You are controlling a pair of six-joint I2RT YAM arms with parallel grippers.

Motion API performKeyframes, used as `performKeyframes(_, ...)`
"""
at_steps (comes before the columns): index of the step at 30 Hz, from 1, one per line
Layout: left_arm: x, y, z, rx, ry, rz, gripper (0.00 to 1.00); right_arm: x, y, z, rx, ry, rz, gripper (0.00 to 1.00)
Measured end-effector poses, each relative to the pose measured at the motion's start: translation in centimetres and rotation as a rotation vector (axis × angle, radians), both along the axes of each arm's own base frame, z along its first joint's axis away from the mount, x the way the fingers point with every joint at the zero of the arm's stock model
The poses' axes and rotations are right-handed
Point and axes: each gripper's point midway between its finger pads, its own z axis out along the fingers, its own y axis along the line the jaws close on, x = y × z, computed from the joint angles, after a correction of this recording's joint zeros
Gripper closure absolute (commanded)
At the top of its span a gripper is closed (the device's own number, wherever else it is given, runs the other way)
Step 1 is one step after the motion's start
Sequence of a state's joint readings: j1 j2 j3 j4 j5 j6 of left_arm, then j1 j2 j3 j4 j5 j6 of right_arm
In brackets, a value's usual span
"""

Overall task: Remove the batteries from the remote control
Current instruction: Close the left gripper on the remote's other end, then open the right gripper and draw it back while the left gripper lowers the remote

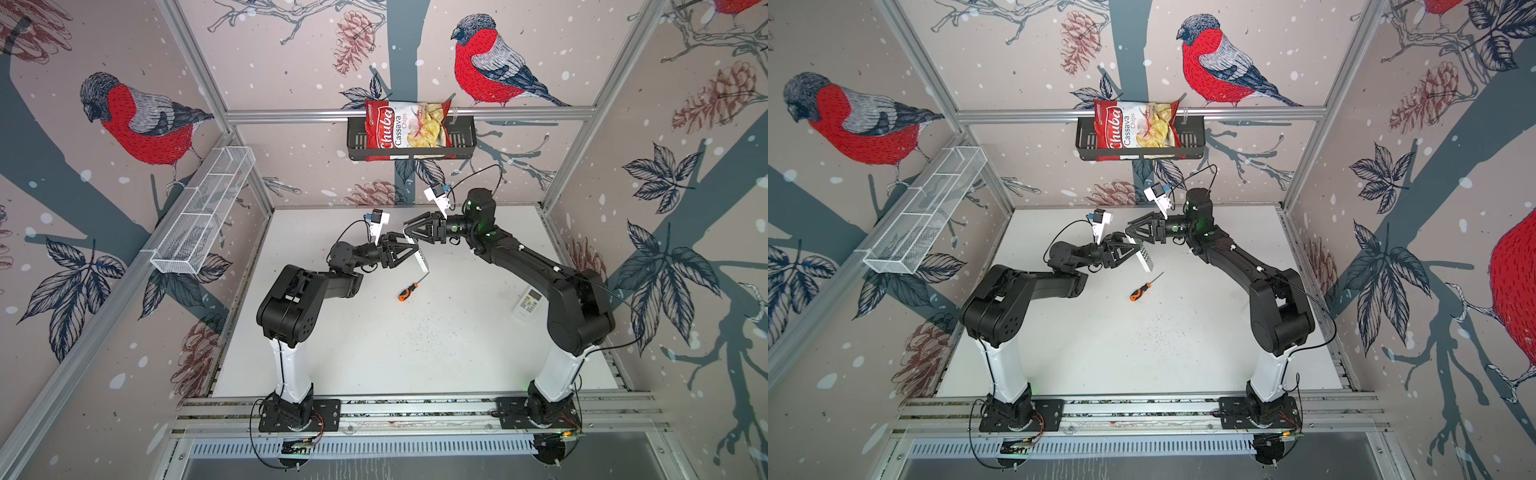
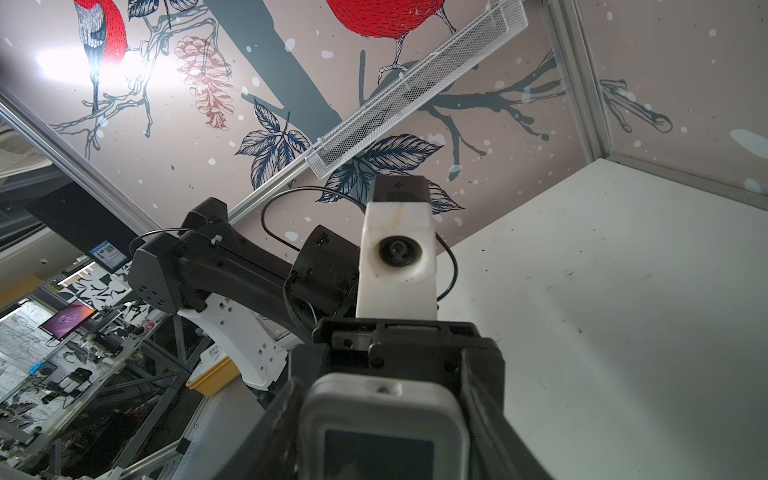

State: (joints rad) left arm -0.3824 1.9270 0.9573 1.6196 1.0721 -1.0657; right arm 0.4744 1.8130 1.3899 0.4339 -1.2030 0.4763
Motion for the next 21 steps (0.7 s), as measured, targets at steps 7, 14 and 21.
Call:
performKeyframes(7, -0.14, -0.01, 0.07, -0.002, -0.001, -0.006, 0.48, 0.1, 0.0, -0.14, 0.001, -0.009, -0.007, 0.63)
performKeyframes(14, -0.12, 0.04, -0.16, -0.001, 0.008, -0.002, 0.56, 0.32, -0.13, -0.34, -0.004, -0.015, -0.013, 0.36)
performKeyframes(21, 0.21, 0.15, -0.33, -0.003, 0.019, 0.018, 0.58, 0.54, -0.35, -0.56, -0.012, -0.012, -0.03, 0.13)
